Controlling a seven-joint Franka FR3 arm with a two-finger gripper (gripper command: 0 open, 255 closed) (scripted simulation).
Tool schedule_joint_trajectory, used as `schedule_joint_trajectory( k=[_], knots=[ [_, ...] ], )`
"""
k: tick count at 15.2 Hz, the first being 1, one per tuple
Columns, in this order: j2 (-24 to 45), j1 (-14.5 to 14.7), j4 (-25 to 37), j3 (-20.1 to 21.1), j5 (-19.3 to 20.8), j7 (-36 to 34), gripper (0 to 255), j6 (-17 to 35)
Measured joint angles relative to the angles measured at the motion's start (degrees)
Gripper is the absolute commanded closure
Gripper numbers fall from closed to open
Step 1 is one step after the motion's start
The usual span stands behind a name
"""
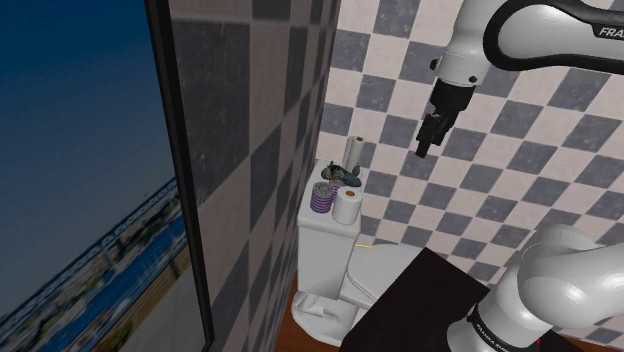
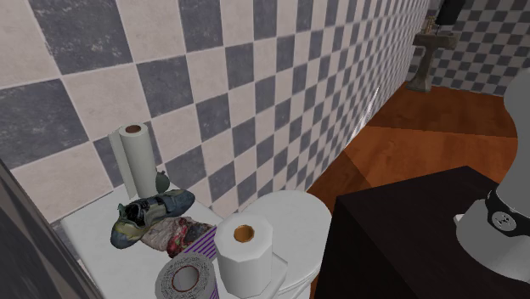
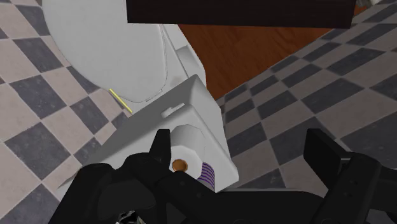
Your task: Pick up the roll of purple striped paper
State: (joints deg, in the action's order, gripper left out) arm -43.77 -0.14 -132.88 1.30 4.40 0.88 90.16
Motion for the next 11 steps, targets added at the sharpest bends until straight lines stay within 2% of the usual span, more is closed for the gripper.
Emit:
schedule_joint_trajectory(
  k=[2, 5, 11],
  knots=[
    [0.89, -0.05, 0.08, -0.02, -0.02, -0.15, 0, 0.79],
    [4.07, -0.46, -2.09, -0.59, 0.18, -0.48, 0, 6.07],
    [13.98, -1.16, -2.51, -1.16, 0.16, -1.82, 0, 16.46]
  ],
)
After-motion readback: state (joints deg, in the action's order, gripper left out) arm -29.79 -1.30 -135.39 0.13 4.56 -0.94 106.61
